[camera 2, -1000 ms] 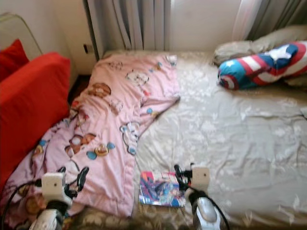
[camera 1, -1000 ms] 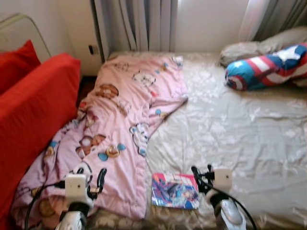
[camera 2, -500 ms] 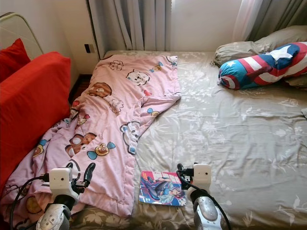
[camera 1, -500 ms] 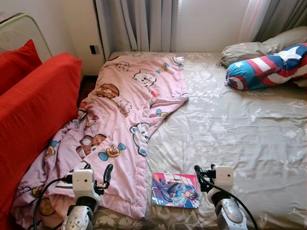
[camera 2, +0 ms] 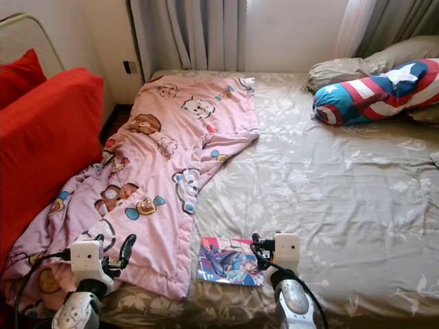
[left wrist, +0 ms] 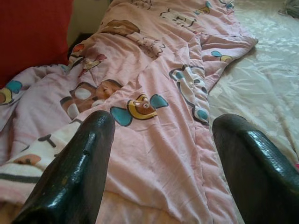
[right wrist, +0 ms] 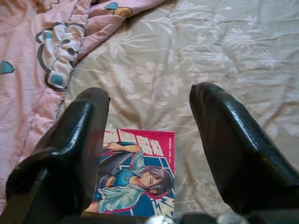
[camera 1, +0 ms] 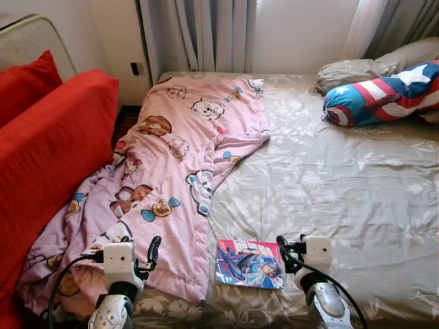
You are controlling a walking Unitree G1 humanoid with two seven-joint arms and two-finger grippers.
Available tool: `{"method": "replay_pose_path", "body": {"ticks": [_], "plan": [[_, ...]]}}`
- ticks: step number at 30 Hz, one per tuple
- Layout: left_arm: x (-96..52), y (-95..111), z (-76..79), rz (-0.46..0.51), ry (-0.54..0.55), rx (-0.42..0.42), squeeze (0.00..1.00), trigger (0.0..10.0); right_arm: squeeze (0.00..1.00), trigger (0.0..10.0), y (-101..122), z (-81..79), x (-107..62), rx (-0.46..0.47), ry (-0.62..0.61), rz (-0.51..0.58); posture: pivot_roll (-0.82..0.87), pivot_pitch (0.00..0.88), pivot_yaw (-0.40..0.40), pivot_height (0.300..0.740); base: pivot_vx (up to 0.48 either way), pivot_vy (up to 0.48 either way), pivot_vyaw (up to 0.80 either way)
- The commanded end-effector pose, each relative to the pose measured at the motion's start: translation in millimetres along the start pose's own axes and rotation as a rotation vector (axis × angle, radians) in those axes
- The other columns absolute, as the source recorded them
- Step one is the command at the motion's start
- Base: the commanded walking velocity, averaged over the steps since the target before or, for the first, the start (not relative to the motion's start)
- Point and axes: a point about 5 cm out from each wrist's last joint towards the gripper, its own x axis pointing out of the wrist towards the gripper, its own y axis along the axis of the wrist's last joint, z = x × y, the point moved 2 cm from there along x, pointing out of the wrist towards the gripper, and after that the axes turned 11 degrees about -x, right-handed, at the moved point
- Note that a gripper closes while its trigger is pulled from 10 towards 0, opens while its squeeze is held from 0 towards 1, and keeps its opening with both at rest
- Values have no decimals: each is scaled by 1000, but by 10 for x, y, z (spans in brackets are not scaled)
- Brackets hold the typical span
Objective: Clean up the room
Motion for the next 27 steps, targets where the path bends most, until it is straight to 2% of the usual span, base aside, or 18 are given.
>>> {"method": "replay_pose_path", "body": {"ticks": [1, 19, 23, 27], "plan": [[-8, -18, 11, -13, 2, -9, 0, 10000, 0, 10000, -8, -22, 7, 1, 9, -9, -15, 105, -35, 666, 0, 0, 0], [-16, -37, 12, -21, 0, -6, 0, 10000, 0, 10000, -23, -25, 29, -1, 5, -30, -13, 110, -33, 666, 0, 0, 0], [-13, -33, 14, -20, -1, -4, 0, 10000, 0, 10000, 7, -62, 33, 14, 26, -5, -14, 110, -30, 647, 0, 0, 0], [-12, -32, 21, -21, -3, -4, 0, 10000, 0, 10000, 1, -54, 31, 19, 15, -7, -13, 111, -30, 647, 0, 0, 0]]}}
